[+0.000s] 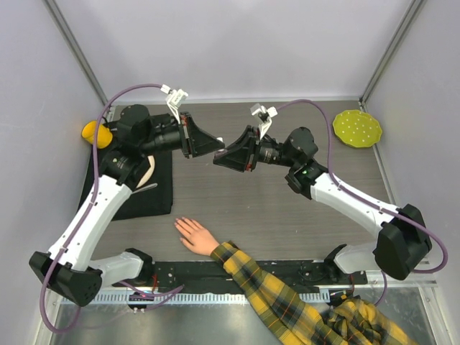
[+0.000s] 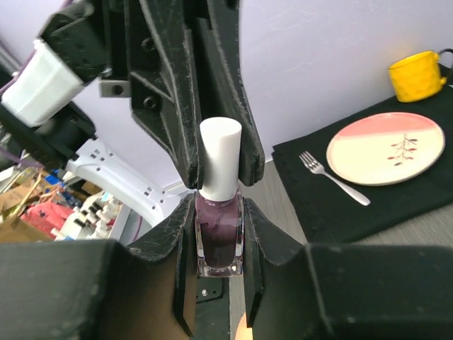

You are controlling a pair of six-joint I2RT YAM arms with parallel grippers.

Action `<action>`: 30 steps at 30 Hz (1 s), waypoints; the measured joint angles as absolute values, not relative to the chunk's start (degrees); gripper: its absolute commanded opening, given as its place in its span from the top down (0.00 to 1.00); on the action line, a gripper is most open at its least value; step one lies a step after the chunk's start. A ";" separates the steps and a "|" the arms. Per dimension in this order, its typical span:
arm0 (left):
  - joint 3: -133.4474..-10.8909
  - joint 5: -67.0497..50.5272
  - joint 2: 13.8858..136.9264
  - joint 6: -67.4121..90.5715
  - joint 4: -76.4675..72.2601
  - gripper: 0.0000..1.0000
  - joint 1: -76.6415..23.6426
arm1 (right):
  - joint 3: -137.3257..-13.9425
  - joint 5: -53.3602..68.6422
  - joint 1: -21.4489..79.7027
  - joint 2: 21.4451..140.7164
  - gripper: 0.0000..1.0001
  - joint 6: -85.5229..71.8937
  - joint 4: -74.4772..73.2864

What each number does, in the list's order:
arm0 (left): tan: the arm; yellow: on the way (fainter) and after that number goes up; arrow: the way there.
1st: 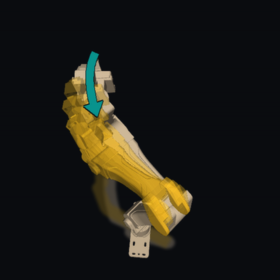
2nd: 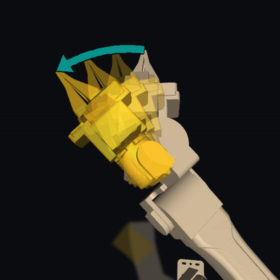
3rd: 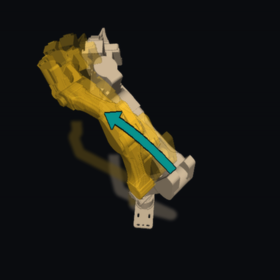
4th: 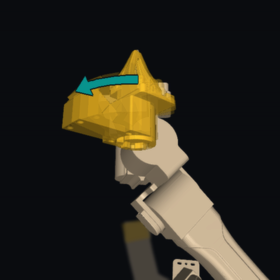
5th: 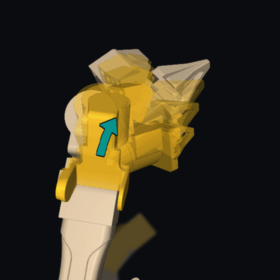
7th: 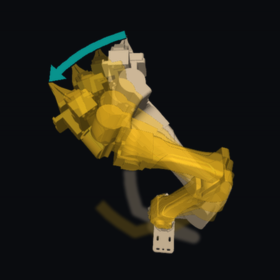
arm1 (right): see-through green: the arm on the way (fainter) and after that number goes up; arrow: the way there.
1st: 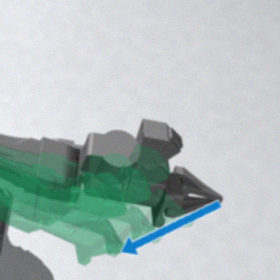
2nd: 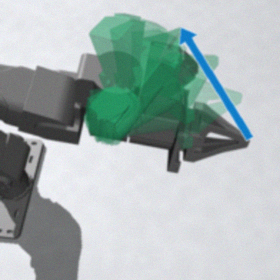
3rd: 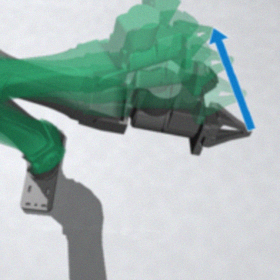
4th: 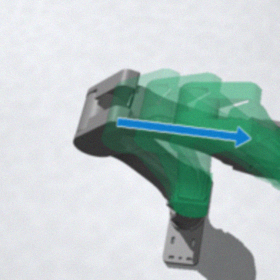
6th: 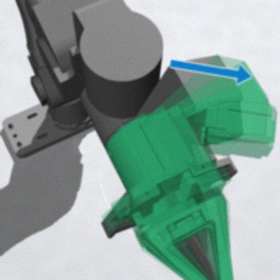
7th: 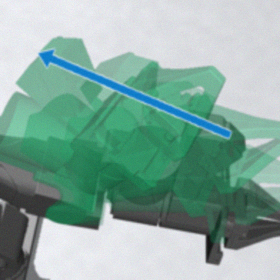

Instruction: Paint the nails

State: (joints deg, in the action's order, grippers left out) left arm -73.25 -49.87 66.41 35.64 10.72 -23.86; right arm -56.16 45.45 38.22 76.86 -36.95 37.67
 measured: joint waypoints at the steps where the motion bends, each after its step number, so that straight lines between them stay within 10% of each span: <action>1: -74.28 -46.54 66.41 33.63 13.10 1.00 -24.36 | -56.27 44.31 38.20 76.86 0.99 -36.16 36.64; 10: -85.30 -3.86 68.40 25.67 33.93 1.00 -38.46 | -63.26 -1.72 53.65 74.04 0.99 -13.91 10.81; 13: -86.02 -1.69 69.56 25.67 35.57 0.64 -39.70 | -63.40 -9.26 55.75 73.73 0.99 -9.96 7.99; 16: -85.06 -3.38 69.73 25.23 34.79 0.35 -39.62 | -62.67 -7.62 54.81 73.41 0.99 -8.40 7.55; 22: -83.83 -8.78 66.70 24.12 32.97 0.09 -38.17 | -60.40 4.32 49.63 71.75 0.99 -9.26 8.08; 30: -81.91 -17.74 60.47 25.36 30.44 0.05 -29.50 | -56.80 27.03 40.56 71.75 0.99 -20.08 18.15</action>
